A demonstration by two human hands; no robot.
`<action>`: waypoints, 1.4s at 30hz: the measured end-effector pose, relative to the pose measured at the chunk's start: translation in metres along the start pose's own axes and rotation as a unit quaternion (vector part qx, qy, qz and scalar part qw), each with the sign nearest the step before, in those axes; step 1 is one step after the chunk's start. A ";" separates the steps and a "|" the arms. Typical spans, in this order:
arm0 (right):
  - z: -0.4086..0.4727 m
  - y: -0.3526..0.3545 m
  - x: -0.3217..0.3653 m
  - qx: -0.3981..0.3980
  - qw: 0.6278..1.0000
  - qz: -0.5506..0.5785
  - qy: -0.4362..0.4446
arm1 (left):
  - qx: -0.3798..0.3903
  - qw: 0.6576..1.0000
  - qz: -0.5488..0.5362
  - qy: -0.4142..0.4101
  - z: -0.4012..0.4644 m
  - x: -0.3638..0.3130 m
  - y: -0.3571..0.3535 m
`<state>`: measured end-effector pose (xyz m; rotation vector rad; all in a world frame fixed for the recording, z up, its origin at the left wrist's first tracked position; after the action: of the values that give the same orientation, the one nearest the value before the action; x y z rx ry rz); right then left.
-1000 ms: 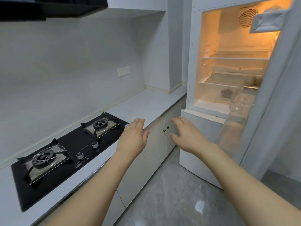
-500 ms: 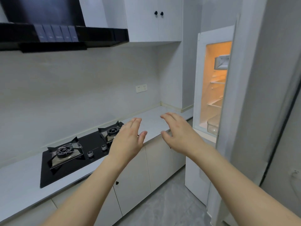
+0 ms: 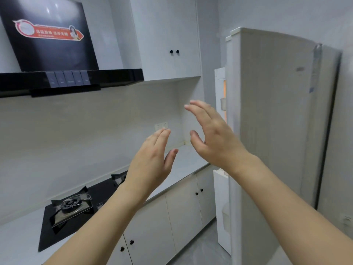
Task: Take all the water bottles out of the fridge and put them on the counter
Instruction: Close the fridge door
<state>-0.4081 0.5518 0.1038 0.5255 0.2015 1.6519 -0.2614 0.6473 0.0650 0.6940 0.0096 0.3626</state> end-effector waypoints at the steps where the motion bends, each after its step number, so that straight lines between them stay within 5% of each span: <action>1: 0.001 0.008 0.000 -0.013 1.000 0.001 0.011 | -0.007 1.000 -0.001 -0.007 0.003 -0.009 0.002; 7: -0.003 0.056 -0.010 -0.106 0.992 0.008 0.063 | -0.041 0.998 -0.009 -0.052 0.015 -0.059 0.012; 15: -0.003 0.109 -0.080 -0.157 0.987 -0.041 0.007 | -0.069 0.992 -0.035 -0.098 0.028 -0.124 0.001; 25: 0.001 0.105 -0.132 -0.120 0.989 -0.082 -0.006 | -0.069 0.993 -0.025 -0.087 0.032 -0.148 -0.030; 42: 0.063 0.054 -0.159 -0.067 0.991 -0.115 0.018 | -0.064 0.997 -0.040 0.003 0.066 -0.096 -0.094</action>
<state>-0.4174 0.3781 0.1471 0.3577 0.1697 1.4385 -0.3130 0.5082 0.0463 0.5630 0.0203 0.2853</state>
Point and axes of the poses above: each hand's wrist, its own z-axis towards the middle knuckle, its own y-axis out of the back of the hand, x = y × z, the point moved 3 cm from there along z, towards the middle knuckle, and after that the axes turned 13 degrees about z, right-handed, at the moved point
